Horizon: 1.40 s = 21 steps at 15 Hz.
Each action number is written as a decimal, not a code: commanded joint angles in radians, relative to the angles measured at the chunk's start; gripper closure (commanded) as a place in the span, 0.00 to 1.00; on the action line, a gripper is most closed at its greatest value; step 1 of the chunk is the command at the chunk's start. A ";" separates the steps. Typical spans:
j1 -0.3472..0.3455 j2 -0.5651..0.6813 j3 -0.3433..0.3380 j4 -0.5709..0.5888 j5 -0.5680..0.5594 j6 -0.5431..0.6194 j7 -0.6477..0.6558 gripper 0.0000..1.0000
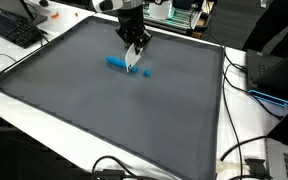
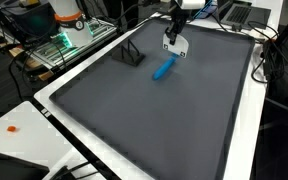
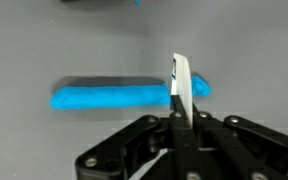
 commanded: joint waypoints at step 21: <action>0.000 0.028 -0.021 -0.124 -0.096 0.219 -0.049 0.99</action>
